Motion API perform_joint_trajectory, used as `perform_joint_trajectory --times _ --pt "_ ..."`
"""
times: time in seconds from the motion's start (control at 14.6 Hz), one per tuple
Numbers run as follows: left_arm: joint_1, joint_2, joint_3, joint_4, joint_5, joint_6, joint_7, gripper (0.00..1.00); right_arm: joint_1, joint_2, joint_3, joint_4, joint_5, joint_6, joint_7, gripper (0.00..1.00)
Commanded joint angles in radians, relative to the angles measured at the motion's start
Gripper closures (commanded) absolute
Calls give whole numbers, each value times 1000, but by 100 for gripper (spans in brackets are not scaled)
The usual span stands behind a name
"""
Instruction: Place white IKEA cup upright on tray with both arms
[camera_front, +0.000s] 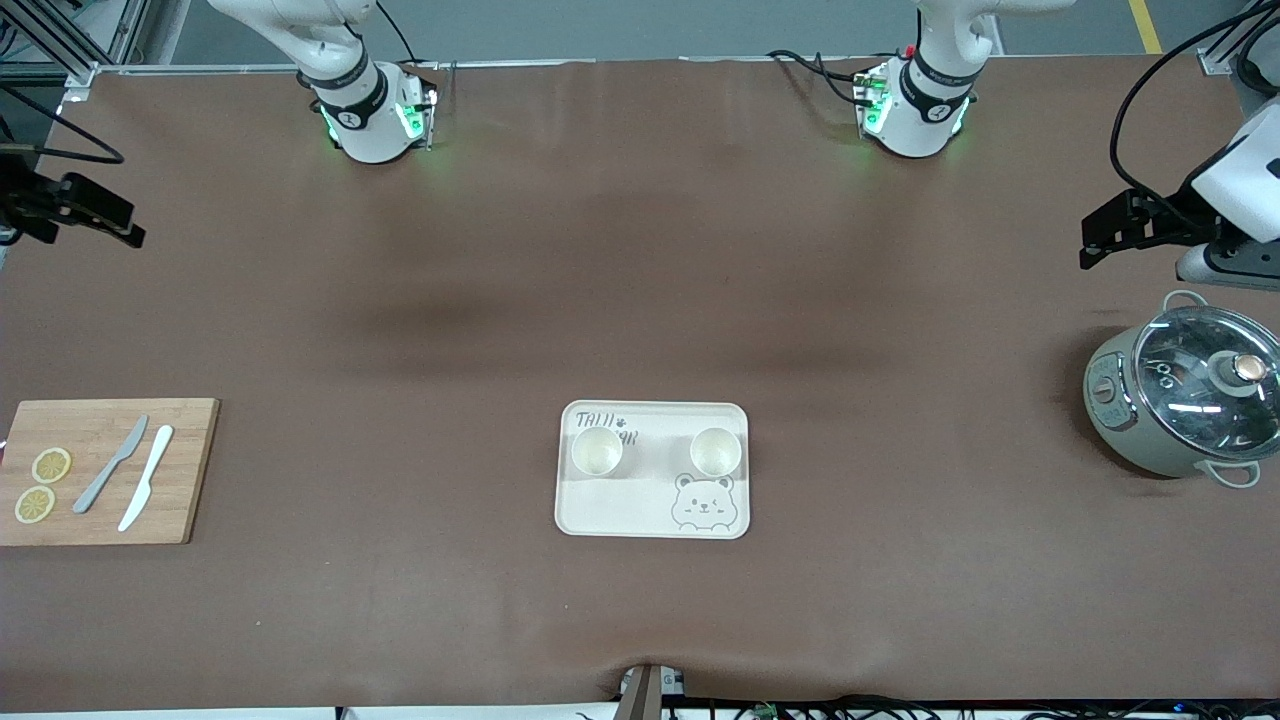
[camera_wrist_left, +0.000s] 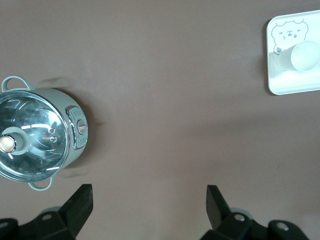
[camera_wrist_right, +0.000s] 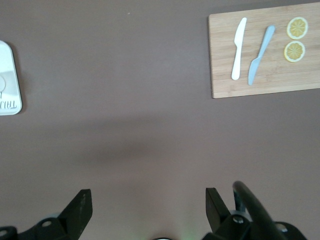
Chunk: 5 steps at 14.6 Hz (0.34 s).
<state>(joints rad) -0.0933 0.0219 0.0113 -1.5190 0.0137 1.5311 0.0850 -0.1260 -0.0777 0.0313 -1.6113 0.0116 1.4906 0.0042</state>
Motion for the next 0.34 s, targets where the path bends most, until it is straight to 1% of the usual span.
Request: perform_joint_trajectory --times 0.0,0.27 --pt "-5 -2 2 2 14 1 -2 0 -31 -4 18 14 1 -12 -3 0" --pt "-5 0 2 2 17 1 -2 0 -34 -4 18 16 1 -13 -3 0"
